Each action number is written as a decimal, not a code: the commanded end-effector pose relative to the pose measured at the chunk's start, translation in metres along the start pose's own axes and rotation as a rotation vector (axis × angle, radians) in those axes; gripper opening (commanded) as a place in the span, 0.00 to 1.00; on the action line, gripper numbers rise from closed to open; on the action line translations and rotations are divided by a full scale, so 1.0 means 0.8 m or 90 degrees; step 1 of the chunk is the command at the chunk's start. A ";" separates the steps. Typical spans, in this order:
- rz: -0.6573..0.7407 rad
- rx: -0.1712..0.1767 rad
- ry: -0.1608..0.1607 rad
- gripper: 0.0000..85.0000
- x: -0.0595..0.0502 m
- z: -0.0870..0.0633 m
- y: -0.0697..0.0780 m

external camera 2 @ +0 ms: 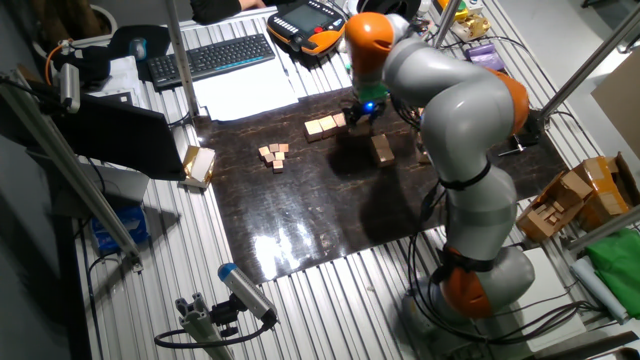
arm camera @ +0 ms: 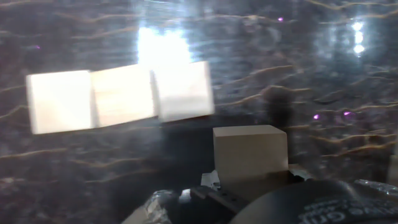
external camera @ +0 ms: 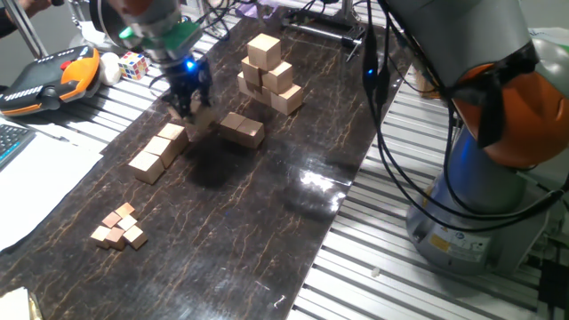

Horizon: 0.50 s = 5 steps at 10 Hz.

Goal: Stack the blocks into a pyramid shape

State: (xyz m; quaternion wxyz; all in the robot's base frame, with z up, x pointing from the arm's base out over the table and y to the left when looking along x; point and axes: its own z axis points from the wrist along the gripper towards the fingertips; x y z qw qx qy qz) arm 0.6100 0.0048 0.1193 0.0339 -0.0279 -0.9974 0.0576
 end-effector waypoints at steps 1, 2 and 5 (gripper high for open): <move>0.000 -0.001 -0.002 0.52 -0.001 0.003 -0.025; 0.002 0.002 -0.004 0.52 -0.001 0.003 -0.025; 0.001 0.004 -0.009 0.51 -0.001 0.004 -0.030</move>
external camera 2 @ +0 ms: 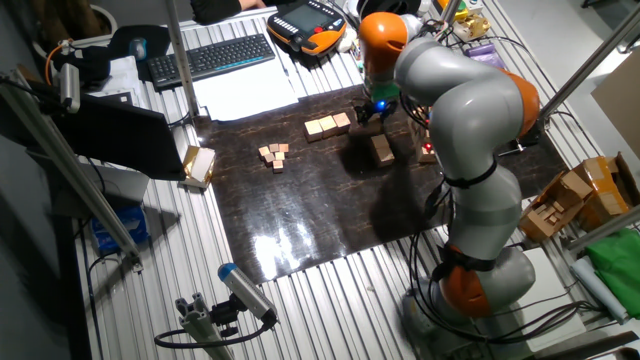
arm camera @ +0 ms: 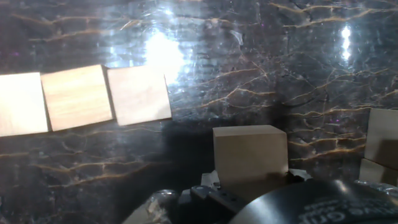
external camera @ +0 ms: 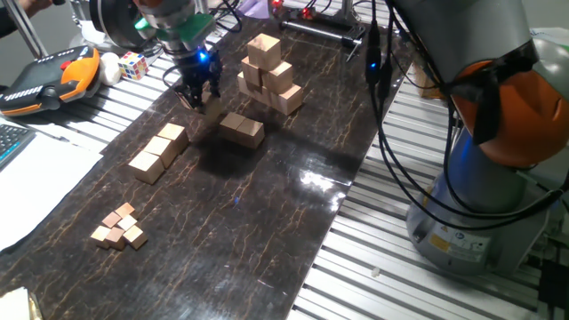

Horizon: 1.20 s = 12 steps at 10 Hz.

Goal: Stack the blocks into a pyramid shape

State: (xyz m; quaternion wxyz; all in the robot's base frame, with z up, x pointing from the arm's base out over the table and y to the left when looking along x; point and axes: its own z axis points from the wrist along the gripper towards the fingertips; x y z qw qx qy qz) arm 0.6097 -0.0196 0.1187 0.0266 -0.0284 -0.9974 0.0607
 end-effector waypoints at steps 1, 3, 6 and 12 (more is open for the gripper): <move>0.000 0.000 -0.005 0.51 0.000 0.003 -0.001; -0.003 0.003 -0.021 0.51 0.004 0.012 -0.008; -0.004 -0.002 -0.030 0.51 0.004 0.025 -0.011; -0.003 -0.006 -0.013 0.49 0.010 0.050 -0.017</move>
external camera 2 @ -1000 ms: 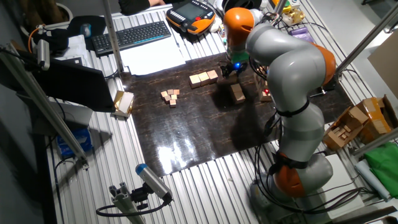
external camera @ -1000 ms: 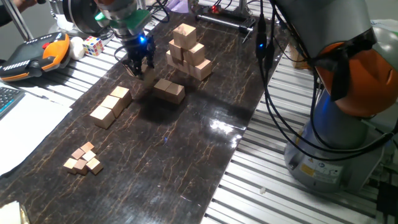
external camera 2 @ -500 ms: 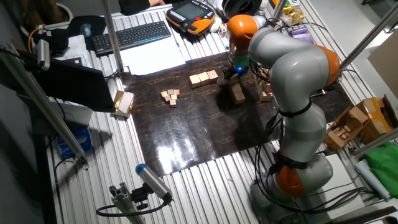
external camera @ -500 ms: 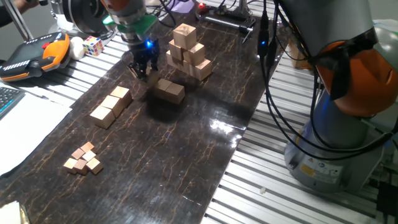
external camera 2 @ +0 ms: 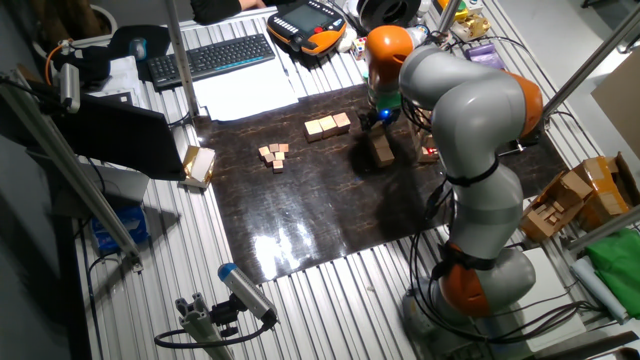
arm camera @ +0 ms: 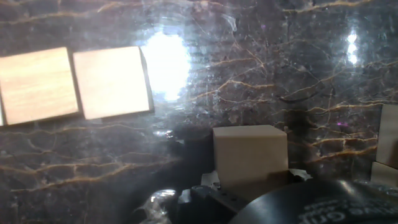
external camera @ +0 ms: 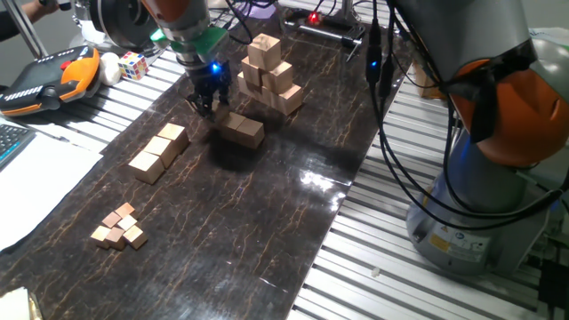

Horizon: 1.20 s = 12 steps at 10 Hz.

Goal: Stack the blocks into a pyramid shape

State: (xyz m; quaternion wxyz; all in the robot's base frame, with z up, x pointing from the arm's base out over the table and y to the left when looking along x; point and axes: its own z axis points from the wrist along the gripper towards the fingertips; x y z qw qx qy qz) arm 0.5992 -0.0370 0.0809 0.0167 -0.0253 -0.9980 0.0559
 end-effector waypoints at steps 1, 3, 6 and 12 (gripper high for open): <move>0.001 0.000 0.001 0.49 0.000 0.001 0.000; 0.005 0.001 0.012 0.49 0.000 0.003 0.001; 0.005 -0.004 0.016 0.49 0.003 0.010 -0.002; -0.002 -0.007 0.017 0.52 0.004 0.019 0.000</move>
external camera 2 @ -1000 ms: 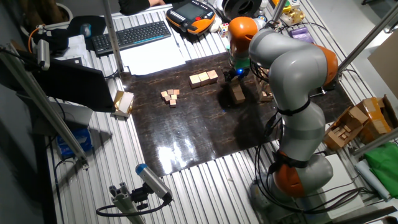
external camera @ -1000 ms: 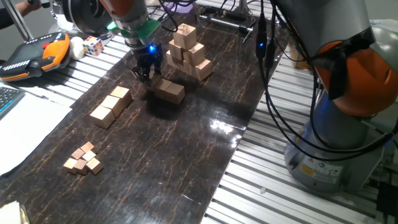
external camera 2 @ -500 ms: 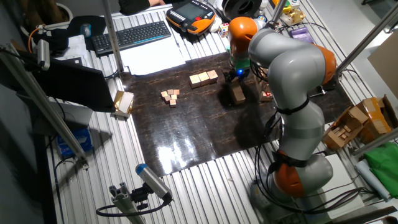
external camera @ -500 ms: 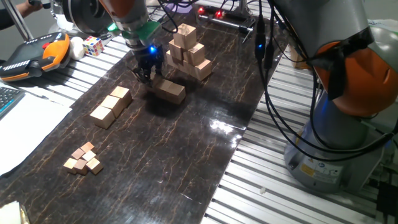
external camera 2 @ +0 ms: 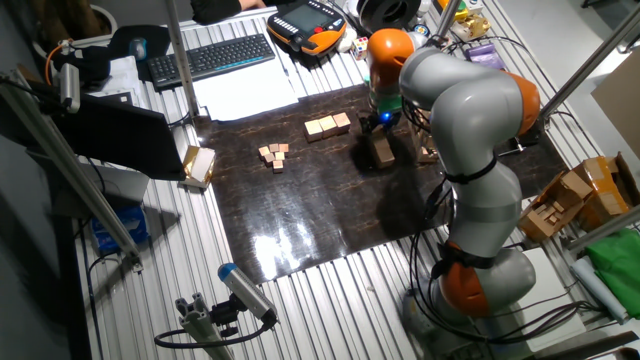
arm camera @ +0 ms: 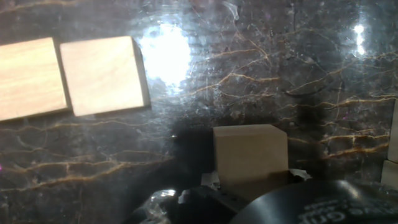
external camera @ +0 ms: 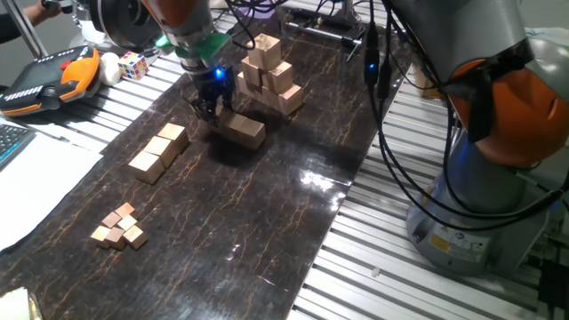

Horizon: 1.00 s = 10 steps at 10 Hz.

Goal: Stack the blocks into a pyramid shape

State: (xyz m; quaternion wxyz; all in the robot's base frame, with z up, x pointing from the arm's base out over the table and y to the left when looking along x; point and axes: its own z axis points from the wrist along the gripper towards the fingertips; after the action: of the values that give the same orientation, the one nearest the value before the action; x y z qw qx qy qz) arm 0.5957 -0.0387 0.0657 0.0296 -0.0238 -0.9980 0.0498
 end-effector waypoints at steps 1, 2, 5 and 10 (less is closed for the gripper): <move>0.000 0.000 0.000 0.54 0.000 0.001 0.000; 0.000 0.001 -0.001 0.56 0.001 0.002 0.000; 0.000 0.002 0.000 0.63 0.004 0.004 -0.002; -0.011 0.012 0.008 0.68 0.003 0.003 -0.002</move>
State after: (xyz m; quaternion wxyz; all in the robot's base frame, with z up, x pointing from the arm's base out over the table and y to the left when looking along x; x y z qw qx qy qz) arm 0.5933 -0.0406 0.0650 0.0365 -0.0147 -0.9974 0.0598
